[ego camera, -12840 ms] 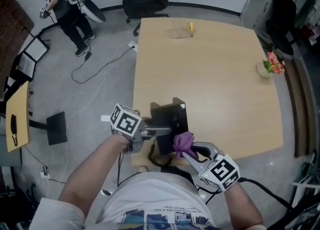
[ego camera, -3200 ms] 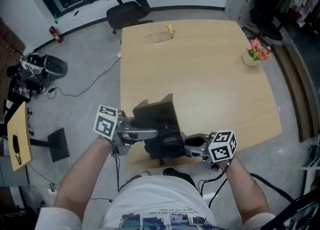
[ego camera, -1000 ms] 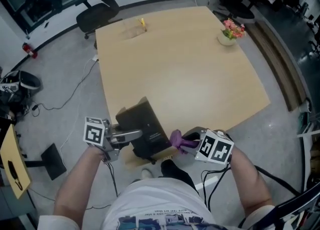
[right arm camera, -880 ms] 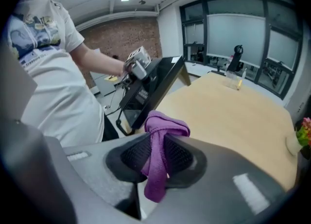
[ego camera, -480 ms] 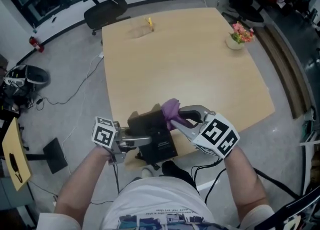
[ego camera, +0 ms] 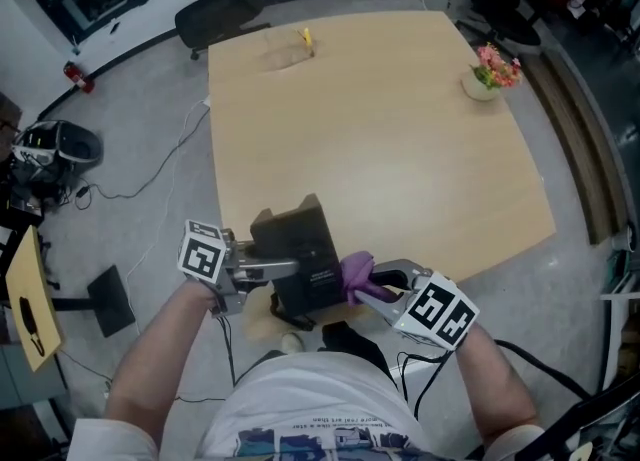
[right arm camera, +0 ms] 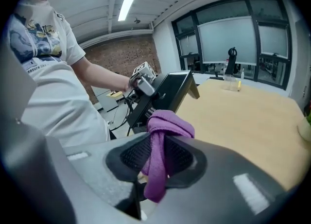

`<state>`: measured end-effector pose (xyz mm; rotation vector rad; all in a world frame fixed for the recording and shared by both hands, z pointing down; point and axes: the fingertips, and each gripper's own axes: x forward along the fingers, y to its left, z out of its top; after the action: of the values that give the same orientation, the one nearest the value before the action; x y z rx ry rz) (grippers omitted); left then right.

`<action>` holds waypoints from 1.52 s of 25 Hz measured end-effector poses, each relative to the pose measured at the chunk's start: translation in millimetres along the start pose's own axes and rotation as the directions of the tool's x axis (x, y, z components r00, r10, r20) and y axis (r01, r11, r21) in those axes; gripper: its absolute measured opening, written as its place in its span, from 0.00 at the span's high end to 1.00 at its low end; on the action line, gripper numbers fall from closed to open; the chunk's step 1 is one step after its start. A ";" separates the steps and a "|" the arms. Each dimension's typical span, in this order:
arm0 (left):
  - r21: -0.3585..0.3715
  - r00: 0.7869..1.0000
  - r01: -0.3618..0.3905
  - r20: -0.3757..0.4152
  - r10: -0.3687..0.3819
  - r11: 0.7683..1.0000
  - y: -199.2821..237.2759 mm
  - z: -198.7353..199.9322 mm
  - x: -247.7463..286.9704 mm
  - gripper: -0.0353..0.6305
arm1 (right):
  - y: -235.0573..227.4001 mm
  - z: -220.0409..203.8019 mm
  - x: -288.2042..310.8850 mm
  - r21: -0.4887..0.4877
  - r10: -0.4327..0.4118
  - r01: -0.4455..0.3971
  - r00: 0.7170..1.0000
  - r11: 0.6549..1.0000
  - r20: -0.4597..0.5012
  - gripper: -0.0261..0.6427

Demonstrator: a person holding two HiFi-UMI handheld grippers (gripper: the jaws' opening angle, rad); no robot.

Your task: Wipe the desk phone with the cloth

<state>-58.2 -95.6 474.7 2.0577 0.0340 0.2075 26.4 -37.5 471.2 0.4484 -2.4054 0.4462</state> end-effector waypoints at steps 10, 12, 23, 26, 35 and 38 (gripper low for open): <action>-0.015 0.998 -0.006 -0.065 0.005 1.000 36.0 3.5 20.5 0.68 | 10.8 -68.3 -17.1 0.134 0.049 -0.038 0.996 0.990 -0.078 0.83; -0.008 0.997 -0.006 -0.082 0.005 1.000 45.2 6.0 25.4 0.68 | 4.6 -68.5 -26.4 0.158 0.019 -0.010 0.998 0.987 -0.052 0.83; -0.012 0.978 -0.035 -0.205 0.031 0.999 106.2 16.9 58.2 0.68 | -30.6 -72.5 -46.9 0.267 -0.110 0.092 0.992 0.959 0.054 0.83; -0.018 0.973 -0.050 -0.225 0.045 0.999 123.4 21.4 64.2 0.68 | -40.9 -70.8 -49.5 0.297 -0.122 0.095 0.990 0.950 0.072 0.83; -0.058 0.971 -0.060 -0.235 0.045 0.996 140.7 22.2 67.5 0.68 | -61.9 -62.4 -44.7 0.297 -0.126 0.099 0.989 0.950 0.072 0.83; -0.043 0.959 -0.107 -0.268 0.092 0.993 148.3 19.1 65.8 0.67 | -67.7 -59.8 -37.4 0.298 -0.122 0.096 0.990 0.950 0.071 0.83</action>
<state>0.2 -175.6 604.5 1.9640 0.0892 0.5410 114.1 -64.6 504.7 0.7422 -2.3907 0.7537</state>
